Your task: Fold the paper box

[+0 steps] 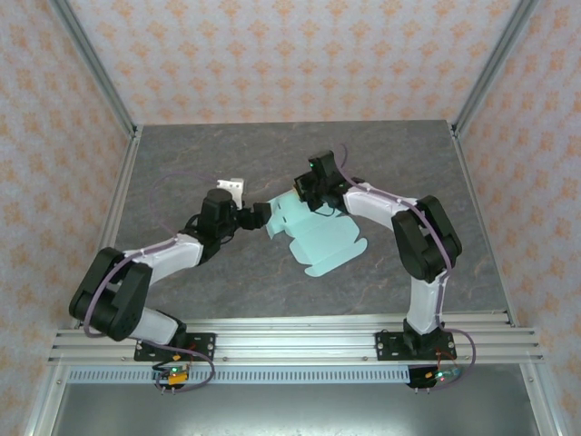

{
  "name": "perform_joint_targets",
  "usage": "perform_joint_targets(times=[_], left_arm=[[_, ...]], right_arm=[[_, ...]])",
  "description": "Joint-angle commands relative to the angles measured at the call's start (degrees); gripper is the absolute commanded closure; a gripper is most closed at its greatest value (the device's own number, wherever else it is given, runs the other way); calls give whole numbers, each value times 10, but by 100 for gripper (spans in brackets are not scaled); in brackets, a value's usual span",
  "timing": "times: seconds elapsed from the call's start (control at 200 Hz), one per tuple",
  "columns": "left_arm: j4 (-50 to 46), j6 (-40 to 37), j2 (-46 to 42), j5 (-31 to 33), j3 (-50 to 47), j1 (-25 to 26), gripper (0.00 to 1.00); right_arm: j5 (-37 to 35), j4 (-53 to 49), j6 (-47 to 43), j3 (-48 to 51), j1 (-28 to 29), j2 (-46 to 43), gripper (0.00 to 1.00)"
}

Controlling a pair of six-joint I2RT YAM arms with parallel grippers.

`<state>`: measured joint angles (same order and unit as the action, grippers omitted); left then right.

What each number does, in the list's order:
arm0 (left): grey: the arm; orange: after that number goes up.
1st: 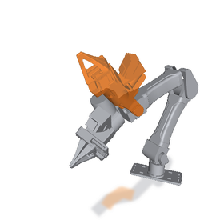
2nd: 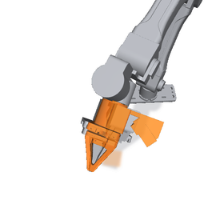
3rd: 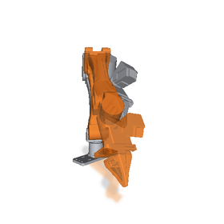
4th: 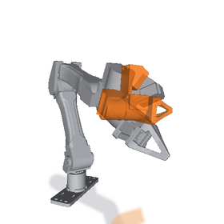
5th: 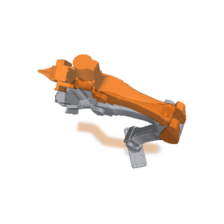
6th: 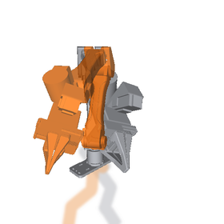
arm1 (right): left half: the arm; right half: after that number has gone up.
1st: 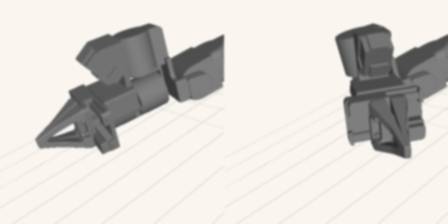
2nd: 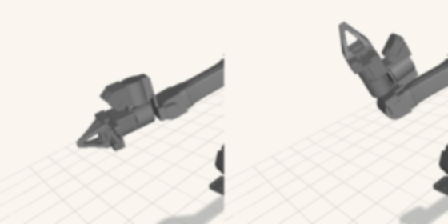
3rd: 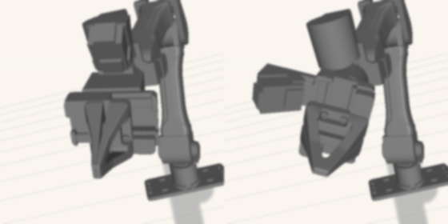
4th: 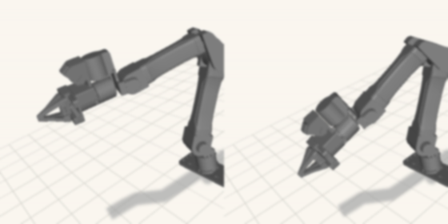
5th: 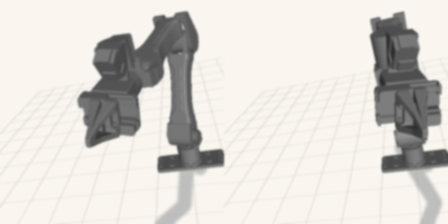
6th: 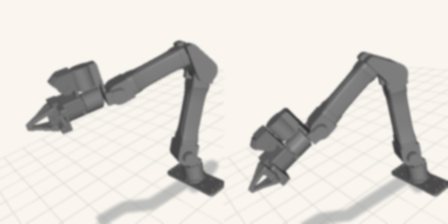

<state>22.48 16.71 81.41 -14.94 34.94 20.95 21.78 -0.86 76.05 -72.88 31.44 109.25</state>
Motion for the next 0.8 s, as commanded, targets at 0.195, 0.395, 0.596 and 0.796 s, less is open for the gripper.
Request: perform_joint_targets(times=[0.195,0.395,0.596,0.796], left_arm=[[14,12,-38,100,-54,-21,13],[38,-6,-10,141,-64,-22,17],[117,-52,33,49,-51,-10,26],[158,-74,75,49,-44,0,28]], right_arm=[[91,331,-27,134,-21,-59,100],[133,430,-8,165,-30,-41,100],[145,501,23,171,-31,-9,100],[137,511,-5,156,-32,16,100]])
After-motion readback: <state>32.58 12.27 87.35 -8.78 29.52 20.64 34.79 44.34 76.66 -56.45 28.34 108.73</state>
